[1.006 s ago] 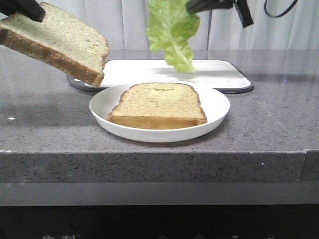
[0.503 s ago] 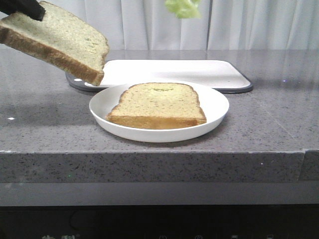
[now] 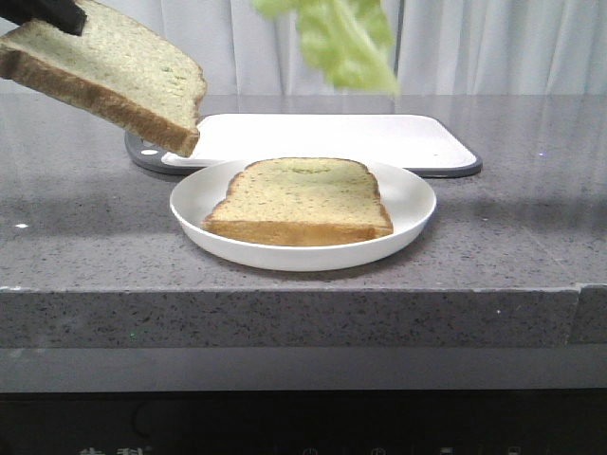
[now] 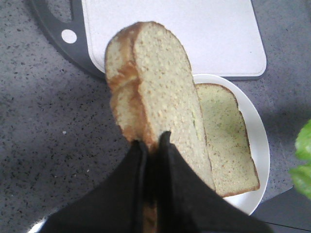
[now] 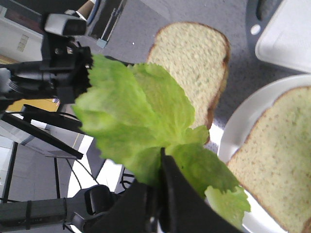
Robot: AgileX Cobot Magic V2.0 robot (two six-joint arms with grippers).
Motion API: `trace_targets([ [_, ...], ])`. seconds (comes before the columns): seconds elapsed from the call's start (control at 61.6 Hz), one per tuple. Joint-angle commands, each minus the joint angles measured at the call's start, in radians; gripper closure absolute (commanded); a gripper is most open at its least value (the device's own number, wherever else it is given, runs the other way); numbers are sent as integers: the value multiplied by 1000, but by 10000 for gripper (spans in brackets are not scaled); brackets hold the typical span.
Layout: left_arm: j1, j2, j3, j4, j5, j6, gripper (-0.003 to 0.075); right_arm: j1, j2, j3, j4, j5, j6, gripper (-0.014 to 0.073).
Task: Left arm grabs bread, right arm adds lettuce
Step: 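Lift the lettuce leaf with the right gripper over the plate, then lower the lettuce onto the bottom bread slice and open the right gripper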
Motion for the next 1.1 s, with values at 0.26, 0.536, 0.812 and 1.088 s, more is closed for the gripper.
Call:
trace_targets([
  [0.26, 3, -36, -27, 11, -86, 0, 739, 7, -39, 127, 137, 84, -75, 652],
  [0.536, 3, -36, -27, 11, -102, 0, 739, 91, -35, 127, 132, -12, -75, 652],
  [0.812, 3, -36, -27, 11, -102, 0, 739, 100, 61, 127, 131, -32, -79, 652],
  [1.088, 3, -36, -27, 11, -102, 0, 739, 100, 165, 127, 132, -45, -82, 652],
])
